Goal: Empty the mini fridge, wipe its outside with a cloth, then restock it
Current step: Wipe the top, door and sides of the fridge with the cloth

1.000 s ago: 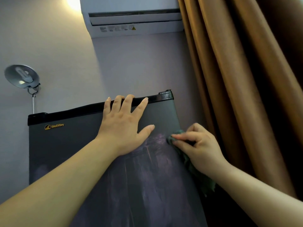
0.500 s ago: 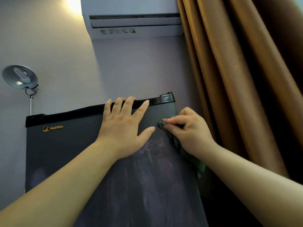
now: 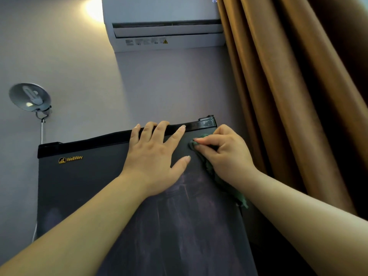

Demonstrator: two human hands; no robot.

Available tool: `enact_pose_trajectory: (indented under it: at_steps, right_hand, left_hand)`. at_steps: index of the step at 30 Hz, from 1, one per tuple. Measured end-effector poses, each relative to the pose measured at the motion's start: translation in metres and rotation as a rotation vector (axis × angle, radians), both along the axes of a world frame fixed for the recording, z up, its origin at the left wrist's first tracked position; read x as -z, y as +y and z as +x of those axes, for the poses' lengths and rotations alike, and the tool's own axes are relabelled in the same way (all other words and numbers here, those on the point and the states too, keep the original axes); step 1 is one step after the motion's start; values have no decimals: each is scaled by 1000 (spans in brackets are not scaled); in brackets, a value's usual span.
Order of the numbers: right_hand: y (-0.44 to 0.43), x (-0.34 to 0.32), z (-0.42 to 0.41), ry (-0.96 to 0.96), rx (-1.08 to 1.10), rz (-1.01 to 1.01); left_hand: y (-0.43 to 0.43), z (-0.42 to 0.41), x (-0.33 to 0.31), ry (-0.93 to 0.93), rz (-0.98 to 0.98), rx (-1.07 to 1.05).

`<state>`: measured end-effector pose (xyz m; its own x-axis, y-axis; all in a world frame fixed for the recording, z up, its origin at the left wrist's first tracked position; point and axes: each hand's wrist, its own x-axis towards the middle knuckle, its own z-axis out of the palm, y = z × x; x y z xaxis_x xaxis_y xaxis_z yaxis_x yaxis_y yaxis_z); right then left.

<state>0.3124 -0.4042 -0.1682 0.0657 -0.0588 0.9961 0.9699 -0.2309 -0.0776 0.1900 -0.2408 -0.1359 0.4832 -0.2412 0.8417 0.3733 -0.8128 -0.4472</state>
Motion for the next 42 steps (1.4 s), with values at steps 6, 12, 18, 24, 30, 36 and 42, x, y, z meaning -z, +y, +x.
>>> enact_pose_trajectory:
  at_steps: [6, 12, 18, 24, 30, 36, 42]
  right_hand:
    - [-15, 50, 6, -50, 8, -153]
    - [-26, 42, 17, 55, -46, -28]
    - [-19, 99, 9, 57, -120, -99]
    - [-25, 84, 14, 129, -167, -14]
    - [-17, 111, 7, 149, -177, 33]
    - [-25, 125, 6, 132, -131, -68]
    - [-15, 101, 6, 171, -136, 44]
  left_hand:
    - [1, 0, 1, -9, 2, 18]
    - [2, 2, 2, -21, -4, 21]
    - [0, 4, 3, -25, -13, 29]
    - [1, 5, 4, -34, -14, 33]
    - [3, 4, 5, -23, -9, 23]
    - [2, 1, 7, 13, -7, -4]
    - [5, -2, 20, 21, -24, 16]
